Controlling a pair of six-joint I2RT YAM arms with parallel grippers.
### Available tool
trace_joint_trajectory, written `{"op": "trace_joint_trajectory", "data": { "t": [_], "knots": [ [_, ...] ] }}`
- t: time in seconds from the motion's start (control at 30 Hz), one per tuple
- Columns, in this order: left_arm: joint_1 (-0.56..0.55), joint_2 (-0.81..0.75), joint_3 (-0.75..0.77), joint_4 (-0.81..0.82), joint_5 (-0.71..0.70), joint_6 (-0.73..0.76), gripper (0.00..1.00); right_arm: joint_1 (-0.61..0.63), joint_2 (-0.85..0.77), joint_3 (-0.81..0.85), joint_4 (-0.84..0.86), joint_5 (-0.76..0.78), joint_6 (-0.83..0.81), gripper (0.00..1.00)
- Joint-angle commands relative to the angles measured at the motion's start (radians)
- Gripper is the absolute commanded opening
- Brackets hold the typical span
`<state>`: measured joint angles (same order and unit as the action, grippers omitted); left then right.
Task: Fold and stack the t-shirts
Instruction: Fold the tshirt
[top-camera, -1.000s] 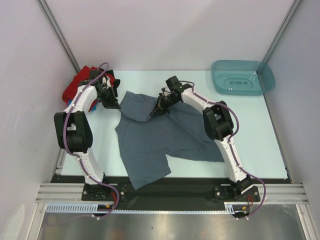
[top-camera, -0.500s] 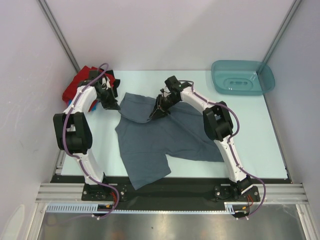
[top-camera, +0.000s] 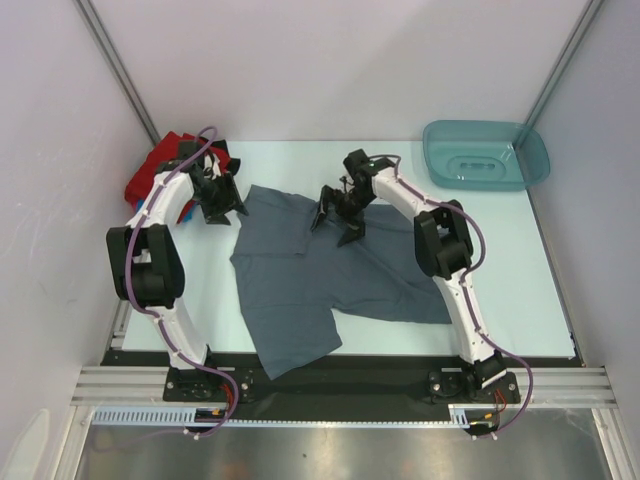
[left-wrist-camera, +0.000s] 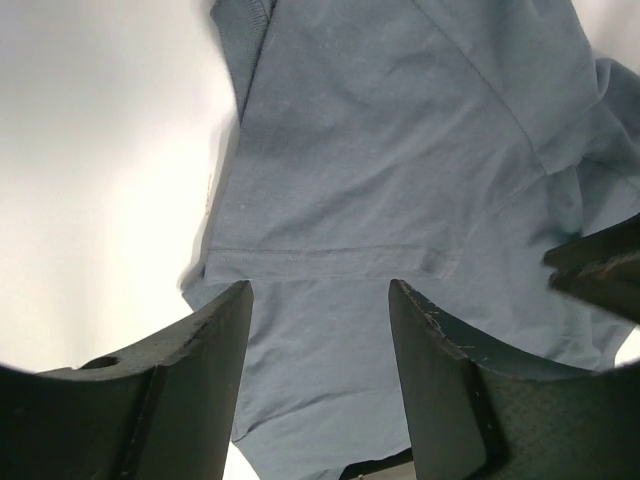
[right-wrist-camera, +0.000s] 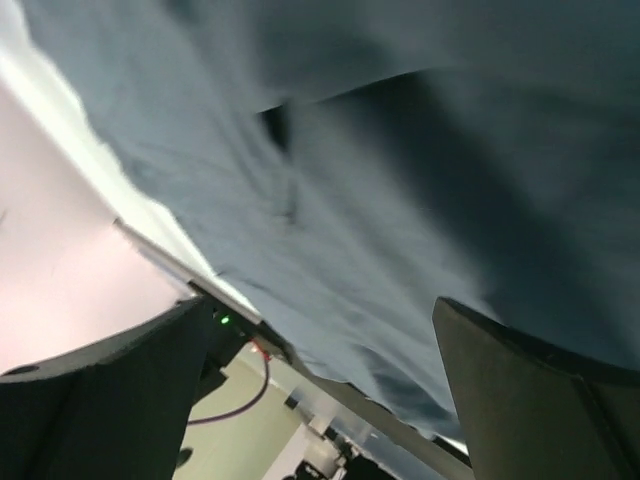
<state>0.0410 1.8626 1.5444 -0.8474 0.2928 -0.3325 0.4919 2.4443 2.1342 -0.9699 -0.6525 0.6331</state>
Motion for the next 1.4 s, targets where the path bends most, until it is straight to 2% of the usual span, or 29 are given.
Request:
{"op": "trace_joint_trajectory", "data": {
  "t": [0.0,0.1,0.27,0.43,0.63,1.0,1.37],
  "knots": [
    [-0.006,-0.054,0.022,0.034,0.026,-0.013,0.63,-0.053,-0.129,0.049,-0.044,0.174,-0.059,1.00],
    [-0.007,-0.040,0.032,0.065,0.075,-0.036,0.60,-0.102,-0.160,0.044,-0.043,0.255,-0.067,1.00],
    [-0.009,-0.013,0.042,0.143,0.172,-0.065,0.58,-0.171,-0.156,0.041,-0.018,0.232,-0.058,1.00],
    [-0.015,0.073,0.056,0.244,0.344,-0.152,0.55,-0.213,-0.142,0.044,-0.036,0.206,-0.076,1.00],
    [-0.044,0.145,0.074,0.265,0.462,-0.195,0.50,-0.251,-0.148,0.021,-0.089,0.286,-0.145,1.00],
    [-0.133,0.069,-0.047,0.257,0.439,-0.180,0.46,-0.276,-0.070,0.049,-0.122,0.501,-0.240,1.00],
    [-0.167,0.052,0.009,0.226,0.399,-0.192,0.43,-0.253,0.024,0.089,-0.072,0.773,-0.294,1.00]
  ]
}}
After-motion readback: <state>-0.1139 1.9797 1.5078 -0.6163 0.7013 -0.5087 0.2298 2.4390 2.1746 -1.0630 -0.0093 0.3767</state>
